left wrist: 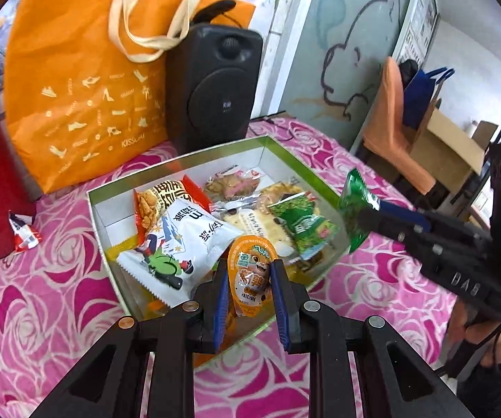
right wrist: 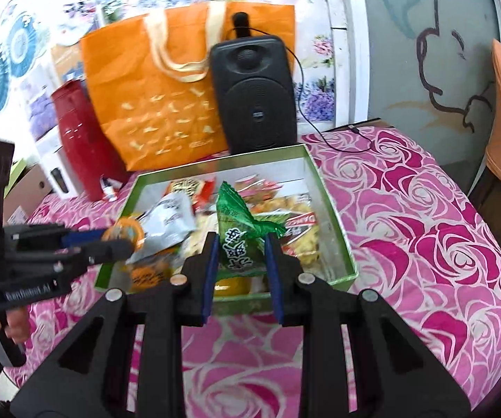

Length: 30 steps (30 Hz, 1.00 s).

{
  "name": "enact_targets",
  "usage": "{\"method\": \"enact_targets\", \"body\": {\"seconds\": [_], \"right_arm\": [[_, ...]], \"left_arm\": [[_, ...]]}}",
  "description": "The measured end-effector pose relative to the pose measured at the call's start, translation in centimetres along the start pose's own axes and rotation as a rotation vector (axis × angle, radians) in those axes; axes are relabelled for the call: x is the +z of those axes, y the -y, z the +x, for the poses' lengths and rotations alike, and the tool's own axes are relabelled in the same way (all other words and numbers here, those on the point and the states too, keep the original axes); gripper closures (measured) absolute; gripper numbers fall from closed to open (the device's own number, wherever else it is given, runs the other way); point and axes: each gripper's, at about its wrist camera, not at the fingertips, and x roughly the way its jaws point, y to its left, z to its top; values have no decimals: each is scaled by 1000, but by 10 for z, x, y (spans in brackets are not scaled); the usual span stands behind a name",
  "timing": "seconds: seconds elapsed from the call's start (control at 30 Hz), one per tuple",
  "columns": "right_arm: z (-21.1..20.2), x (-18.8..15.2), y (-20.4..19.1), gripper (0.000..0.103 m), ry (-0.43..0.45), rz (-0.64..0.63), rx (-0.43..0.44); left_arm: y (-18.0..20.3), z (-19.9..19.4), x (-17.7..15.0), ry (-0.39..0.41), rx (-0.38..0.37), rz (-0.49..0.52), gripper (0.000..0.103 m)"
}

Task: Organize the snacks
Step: 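Lower the orange cup and green wrapper into the box and open both tools, then move both tools toward the red-white wrapper beside the red thermos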

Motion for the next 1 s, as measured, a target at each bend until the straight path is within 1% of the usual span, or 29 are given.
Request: {"method": "enact_targets", "body": {"seconds": [0.1, 0.3, 0.4, 0.47, 0.57, 0.6, 0.63, 0.67, 0.7, 0.73, 0.77, 0.8, 0.83, 0.9, 1.0], "right_arm": [[13, 8, 8, 75, 0, 19, 7], [43, 27, 8, 74, 9, 7, 14], [58, 34, 5, 74, 10, -2, 22], [72, 37, 2, 74, -4, -8, 22], [92, 36, -1, 73, -26, -38, 15], [96, 35, -1, 66, -40, -52, 17], [97, 33, -2, 44, -46, -64, 15], [95, 31, -4, 29, -40, -83, 6], [88, 28, -6, 4, -10, -112, -8], [82, 26, -6, 1, 12, -126, -13], [74, 23, -7, 1, 33, -139, -13], [70, 22, -6, 1, 33, -143, -13], [65, 21, -5, 1, 30, -139, -17], [58, 18, -4, 1, 21, -125, -23], [48, 15, -5, 1, 13, -93, -19]], "left_arm": [[-3, 15, 1, -29, -6, -7, 80], [-19, 44, -4, -92, 45, -27, 80], [-30, 56, -7, -122, 53, -53, 80], [-34, 58, -8, -118, 39, -70, 80], [-33, 55, -8, -107, 44, -61, 79], [-32, 52, -8, -102, 46, -62, 76], [-32, 49, -8, -100, 44, -67, 63], [-32, 45, -8, -94, 45, -77, 53], [-32, 36, -8, -66, 64, -96, 35], [-32, 26, -9, -20, 87, -113, 23], [-32, 18, -10, 20, 113, -123, 19], [-32, 8, -11, 59, 143, -136, 15], [-33, 1, -11, 76, 158, -149, 14], [-34, -10, -13, 78, 180, -169, 13], [-32, -27, -22, 99, 254, -154, 13]]}}
